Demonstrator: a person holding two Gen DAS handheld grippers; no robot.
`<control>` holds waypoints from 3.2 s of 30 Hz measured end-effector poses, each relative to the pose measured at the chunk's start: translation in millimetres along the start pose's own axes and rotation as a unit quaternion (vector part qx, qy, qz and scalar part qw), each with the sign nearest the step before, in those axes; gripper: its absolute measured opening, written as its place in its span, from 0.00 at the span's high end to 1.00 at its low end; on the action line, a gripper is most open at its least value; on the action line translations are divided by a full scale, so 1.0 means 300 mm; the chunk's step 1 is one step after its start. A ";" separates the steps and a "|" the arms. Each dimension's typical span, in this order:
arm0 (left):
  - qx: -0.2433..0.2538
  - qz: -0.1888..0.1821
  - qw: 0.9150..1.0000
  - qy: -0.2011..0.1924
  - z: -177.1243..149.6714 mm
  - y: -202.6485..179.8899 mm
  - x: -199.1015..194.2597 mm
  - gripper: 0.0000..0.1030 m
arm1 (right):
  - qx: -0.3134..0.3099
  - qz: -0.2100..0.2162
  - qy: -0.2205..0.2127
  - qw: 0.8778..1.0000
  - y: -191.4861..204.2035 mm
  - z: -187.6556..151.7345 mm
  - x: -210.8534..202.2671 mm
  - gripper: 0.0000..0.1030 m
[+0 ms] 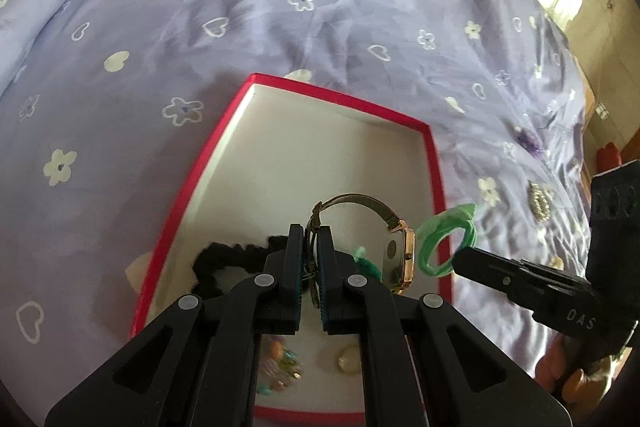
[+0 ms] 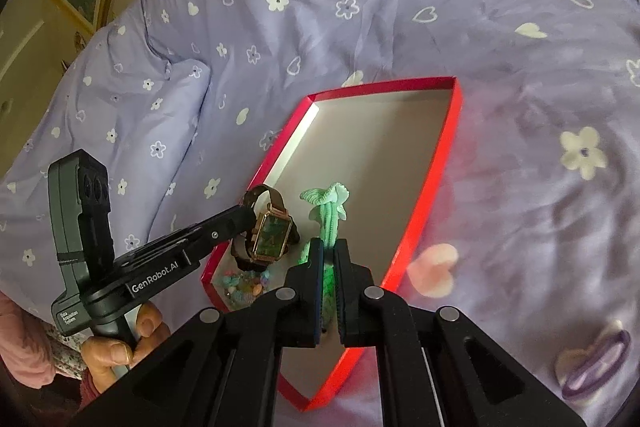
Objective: Organize jewelry
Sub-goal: 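Carry the watch and hair tie over the box lid with both tools, then open both tools to drop the watch and hair tie in the lid, then grasp the purple hair tie with the left tool while the right tool grasps the yellow hair clip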
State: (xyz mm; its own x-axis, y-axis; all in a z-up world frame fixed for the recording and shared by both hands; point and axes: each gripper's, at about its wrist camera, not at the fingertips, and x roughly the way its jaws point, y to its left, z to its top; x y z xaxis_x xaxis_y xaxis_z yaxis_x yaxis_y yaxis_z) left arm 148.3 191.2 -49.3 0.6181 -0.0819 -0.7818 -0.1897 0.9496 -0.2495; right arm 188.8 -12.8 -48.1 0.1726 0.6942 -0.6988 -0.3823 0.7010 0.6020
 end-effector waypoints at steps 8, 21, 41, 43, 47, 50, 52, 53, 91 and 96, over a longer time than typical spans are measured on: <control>-0.002 0.027 1.000 0.011 0.047 0.055 0.079 0.95 | 0.002 0.006 0.030 1.000 -0.009 0.033 0.106 0.96; -0.001 0.051 0.998 0.036 0.082 0.084 0.205 0.95 | -0.029 -0.040 0.057 0.997 -0.008 0.080 0.209 0.96; 0.000 0.067 0.997 0.044 0.077 0.080 0.206 0.93 | -0.039 -0.051 0.046 0.997 0.010 0.079 0.199 0.74; 0.001 0.070 0.997 0.040 0.076 0.076 0.188 0.87 | -0.039 -0.052 0.044 0.997 0.012 0.077 0.190 0.73; -0.004 0.068 0.997 0.027 0.077 0.068 0.136 0.77 | -0.038 -0.046 0.028 0.998 0.022 0.070 0.143 0.64; -0.007 0.065 0.998 0.017 0.071 0.054 0.082 0.77 | -0.038 -0.040 0.014 0.998 0.030 0.056 0.084 0.61; -0.010 0.057 0.998 0.008 0.063 0.035 0.041 0.76 | -0.032 -0.036 0.003 0.999 0.029 0.041 0.039 0.59; -0.011 0.053 0.999 0.004 0.057 0.024 0.026 0.74 | -0.030 -0.034 -0.004 0.999 0.026 0.029 0.009 0.58; 0.142 -0.098 0.983 0.066 -0.227 -0.624 -0.025 0.52 | 0.075 -0.182 -0.120 0.973 -0.443 -0.320 -0.673 0.49; 0.172 -0.104 0.977 0.074 -0.232 -0.704 0.023 0.52 | 0.057 -0.192 -0.103 0.974 -0.473 -0.289 -0.644 0.49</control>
State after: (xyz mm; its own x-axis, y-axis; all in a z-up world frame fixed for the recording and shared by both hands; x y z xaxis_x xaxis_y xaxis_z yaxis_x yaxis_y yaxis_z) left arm 139.7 -31.0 -41.8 0.4934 -0.3024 -0.8155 0.2115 0.9512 -0.2248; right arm 130.9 -260.6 -32.0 0.4655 0.3870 -0.7960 -0.1516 0.9209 0.3591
